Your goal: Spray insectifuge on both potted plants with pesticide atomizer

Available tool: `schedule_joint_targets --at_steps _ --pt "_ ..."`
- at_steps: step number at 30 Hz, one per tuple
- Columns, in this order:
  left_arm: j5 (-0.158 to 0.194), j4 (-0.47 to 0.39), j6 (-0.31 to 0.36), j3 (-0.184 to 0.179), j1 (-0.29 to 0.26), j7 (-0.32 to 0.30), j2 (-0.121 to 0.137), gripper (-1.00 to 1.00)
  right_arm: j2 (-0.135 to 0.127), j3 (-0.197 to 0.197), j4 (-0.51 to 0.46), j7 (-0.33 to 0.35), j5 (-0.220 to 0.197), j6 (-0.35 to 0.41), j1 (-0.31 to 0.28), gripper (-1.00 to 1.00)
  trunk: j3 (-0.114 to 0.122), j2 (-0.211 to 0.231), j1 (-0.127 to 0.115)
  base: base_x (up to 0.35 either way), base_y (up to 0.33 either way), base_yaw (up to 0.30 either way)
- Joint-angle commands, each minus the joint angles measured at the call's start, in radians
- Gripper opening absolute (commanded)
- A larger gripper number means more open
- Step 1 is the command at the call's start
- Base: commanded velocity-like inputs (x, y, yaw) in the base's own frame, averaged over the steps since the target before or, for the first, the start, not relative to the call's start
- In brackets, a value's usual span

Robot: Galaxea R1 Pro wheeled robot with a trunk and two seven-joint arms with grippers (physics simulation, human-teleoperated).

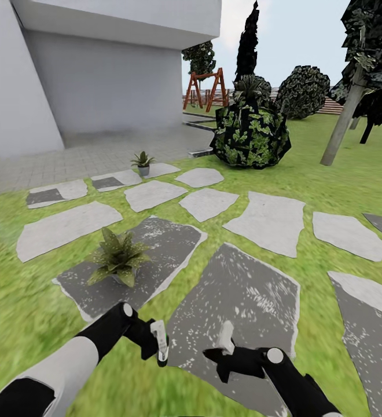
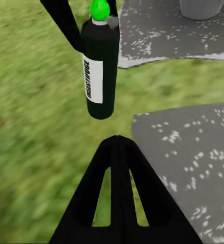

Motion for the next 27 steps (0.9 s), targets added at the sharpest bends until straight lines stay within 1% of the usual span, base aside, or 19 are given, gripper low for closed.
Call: schedule_joint_targets --at_steps 1,2,4,6,9,11,12,14,17,22,27 --pt "-0.001 -0.002 0.007 -0.004 0.000 -0.005 -0.001 -1.00 0.004 0.001 -0.003 0.003 0.019 -0.010 0.000 -1.00 -0.001 0.000 0.000 0.000 0.000 0.000" --pt "-0.001 -0.002 0.006 -0.008 0.001 -0.005 -0.002 -1.00 0.008 0.001 -0.006 0.008 0.045 -0.010 0.000 -1.00 -0.001 0.000 0.000 0.000 0.000 0.000" --pt "-0.001 -0.002 0.005 -0.011 0.001 -0.007 -0.003 -1.00 0.010 0.001 -0.008 0.010 0.069 -0.010 0.000 -1.00 -0.001 0.000 0.000 0.000 0.000 0.000" --pt "0.000 -0.002 0.005 -0.023 0.001 -0.009 -0.006 -1.00 0.011 0.001 -0.009 0.010 0.077 -0.010 0.000 -1.00 -0.001 0.000 0.000 0.000 0.000 0.000" --pt "0.001 -0.002 0.004 -0.069 0.001 -0.014 -0.020 -1.00 0.011 0.000 -0.009 0.010 0.081 -0.010 0.000 -1.00 -0.001 0.000 0.000 0.000 0.000 0.000" --pt "0.002 0.002 0.004 -0.085 0.001 -0.016 -0.030 -1.00 0.011 -0.001 -0.009 0.010 0.082 -0.010 0.000 -1.00 -0.001 0.000 0.000 0.000 0.000 0.000" --pt "0.001 0.003 0.003 -0.088 0.002 -0.016 -0.034 -1.00 0.012 -0.001 -0.010 0.010 0.082 -0.010 0.000 -1.00 -0.001 0.000 0.000 0.000 0.000 0.000" --pt "0.000 0.000 0.003 -0.092 0.021 -0.016 -0.043 -1.00 0.012 -0.002 -0.011 0.011 0.082 -0.010 0.000 -1.00 -0.001 0.000 0.000 0.000 0.000 0.000" --pt "-0.003 -0.005 0.003 -0.093 0.039 -0.009 -0.048 -1.00 0.012 -0.003 -0.012 0.011 0.081 -0.011 0.000 -1.00 -0.001 0.000 0.000 0.000 0.000 0.000" --pt "-0.003 -0.003 0.005 -0.093 0.044 -0.006 -0.061 -1.00 0.012 -0.003 -0.035 0.012 0.080 -0.010 0.000 -1.00 -0.001 0.000 0.000 0.000 0.000 0.000" --pt "-0.001 -0.006 0.004 -0.092 0.044 -0.005 -0.075 -1.00 0.012 -0.003 -0.038 0.012 0.080 -0.010 0.000 -1.00 -0.001 0.000 0.000 0.000 0.000 0.000"
